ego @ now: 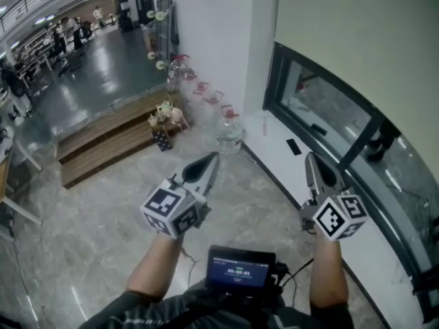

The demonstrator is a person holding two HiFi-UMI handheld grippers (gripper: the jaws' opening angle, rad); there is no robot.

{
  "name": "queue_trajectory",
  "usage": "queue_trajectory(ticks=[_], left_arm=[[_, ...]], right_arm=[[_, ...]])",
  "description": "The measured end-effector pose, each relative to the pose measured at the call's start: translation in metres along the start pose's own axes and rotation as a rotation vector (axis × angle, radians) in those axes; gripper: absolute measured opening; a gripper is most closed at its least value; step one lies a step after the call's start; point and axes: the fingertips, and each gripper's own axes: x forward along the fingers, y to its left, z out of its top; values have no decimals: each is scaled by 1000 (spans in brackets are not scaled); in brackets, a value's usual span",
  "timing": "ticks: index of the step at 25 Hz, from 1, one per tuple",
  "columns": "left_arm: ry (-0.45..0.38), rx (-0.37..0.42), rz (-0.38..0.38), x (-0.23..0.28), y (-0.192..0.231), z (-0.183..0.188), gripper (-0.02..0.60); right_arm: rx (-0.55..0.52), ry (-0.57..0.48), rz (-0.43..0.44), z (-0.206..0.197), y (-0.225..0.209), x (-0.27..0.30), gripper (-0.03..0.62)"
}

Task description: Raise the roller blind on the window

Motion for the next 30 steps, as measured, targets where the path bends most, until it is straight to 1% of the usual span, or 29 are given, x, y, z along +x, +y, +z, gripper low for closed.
queue_trajectory(ticks=[3, 7, 12, 20, 27, 30], left_arm=[[11, -15, -14, -2, 10, -4, -9], [5, -9, -23, 5, 24, 2, -9], [7, -3, -20, 26, 39, 3, -9], [8, 33, 23, 86, 63, 10, -9], [3, 37, 63, 147, 71, 11, -9], [-9, 30, 55, 178, 67, 12, -9]], right_arm=[[5, 11, -11, -5, 8, 5, 15], [-1, 6, 13, -3, 17, 23, 15], [0, 3, 33, -3, 6, 51, 15], [-1, -18, 89, 8, -36, 105, 15], [7, -18, 135, 18, -87, 138, 15], [11, -17, 145, 22, -110, 148, 15]])
